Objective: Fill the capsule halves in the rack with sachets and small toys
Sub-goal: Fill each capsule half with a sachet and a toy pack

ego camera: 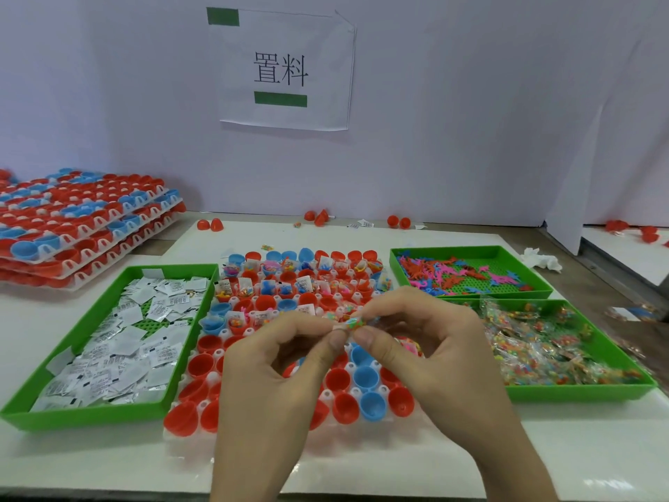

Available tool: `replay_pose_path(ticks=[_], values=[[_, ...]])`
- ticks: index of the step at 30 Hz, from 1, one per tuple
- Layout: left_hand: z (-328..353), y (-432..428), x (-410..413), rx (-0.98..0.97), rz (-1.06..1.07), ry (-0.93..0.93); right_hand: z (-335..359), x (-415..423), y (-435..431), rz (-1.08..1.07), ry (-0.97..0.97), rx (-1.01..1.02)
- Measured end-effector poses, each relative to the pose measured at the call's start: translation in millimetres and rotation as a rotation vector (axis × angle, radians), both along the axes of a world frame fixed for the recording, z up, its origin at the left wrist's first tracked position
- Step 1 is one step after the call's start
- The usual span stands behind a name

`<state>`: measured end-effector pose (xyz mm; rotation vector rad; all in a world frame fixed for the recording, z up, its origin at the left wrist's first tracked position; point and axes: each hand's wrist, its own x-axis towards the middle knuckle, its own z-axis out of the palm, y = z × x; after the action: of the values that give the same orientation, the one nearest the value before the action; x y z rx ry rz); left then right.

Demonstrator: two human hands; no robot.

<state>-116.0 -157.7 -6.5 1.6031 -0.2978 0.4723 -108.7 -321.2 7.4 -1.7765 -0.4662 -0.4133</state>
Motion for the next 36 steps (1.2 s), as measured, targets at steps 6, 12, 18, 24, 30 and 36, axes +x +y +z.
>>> replay_pose_path(ticks=[6, 12, 18, 24, 30, 36], values=[[1, 2, -1, -0.015, 0.026, 0.003, -5, 4, 3, -0.075, -0.002, 0.025], [-2, 11, 2, -0.104, 0.138, 0.021, -26, 21, -2, -0.372, 0.016, -0.262], [-1, 14, 2, -0.119, 0.159, 0.036, -46, 33, -2, -0.415, 0.128, -0.407], [0, 17, 2, -0.135, 0.178, 0.037, -51, 32, 10, -0.403, 0.187, -0.437], [0, 19, 1, -0.111, 0.189, 0.037, -52, 33, 14, -0.419, 0.264, -0.478], [0, 22, 1, -0.114, 0.192, 0.043, -50, 35, 14, -0.430, 0.314, -0.534]])
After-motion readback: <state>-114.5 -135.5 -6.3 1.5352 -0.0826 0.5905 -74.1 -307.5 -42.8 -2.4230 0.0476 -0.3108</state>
